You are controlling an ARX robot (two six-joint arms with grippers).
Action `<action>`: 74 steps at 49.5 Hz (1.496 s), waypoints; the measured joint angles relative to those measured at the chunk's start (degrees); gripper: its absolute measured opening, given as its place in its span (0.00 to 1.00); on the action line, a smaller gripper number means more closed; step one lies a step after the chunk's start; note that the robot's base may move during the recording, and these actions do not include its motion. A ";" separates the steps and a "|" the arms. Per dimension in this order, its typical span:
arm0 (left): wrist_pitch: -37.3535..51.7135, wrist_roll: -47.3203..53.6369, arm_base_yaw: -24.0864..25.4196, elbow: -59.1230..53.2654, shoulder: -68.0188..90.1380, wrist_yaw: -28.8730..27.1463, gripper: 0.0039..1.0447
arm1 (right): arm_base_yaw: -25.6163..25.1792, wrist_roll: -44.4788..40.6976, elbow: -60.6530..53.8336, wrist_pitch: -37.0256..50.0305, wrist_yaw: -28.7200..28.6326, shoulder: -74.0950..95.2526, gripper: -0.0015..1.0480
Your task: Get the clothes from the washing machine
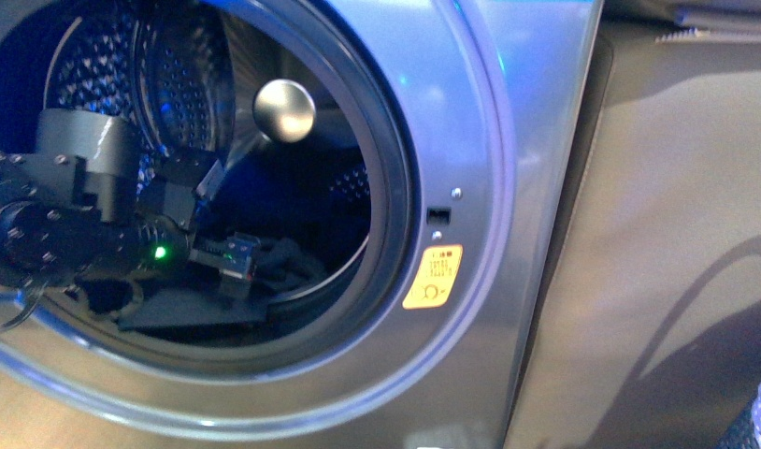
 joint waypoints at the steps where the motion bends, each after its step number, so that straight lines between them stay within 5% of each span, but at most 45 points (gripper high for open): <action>1: -0.15 0.02 0.07 0.20 0.28 -0.24 0.94 | 0.00 0.00 0.00 0.00 0.00 0.00 0.93; 28: -7.30 -0.24 -0.09 1.11 1.79 3.87 0.94 | 0.00 0.00 0.00 0.00 0.00 0.00 0.93; 42: -5.29 1.38 -1.38 -0.46 1.79 0.74 0.94 | 0.00 0.00 0.00 0.00 0.00 0.00 0.93; 74: 0.46 9.22 -1.07 -8.02 -1.27 2.45 0.11 | 0.00 0.00 0.00 0.00 0.00 0.00 0.93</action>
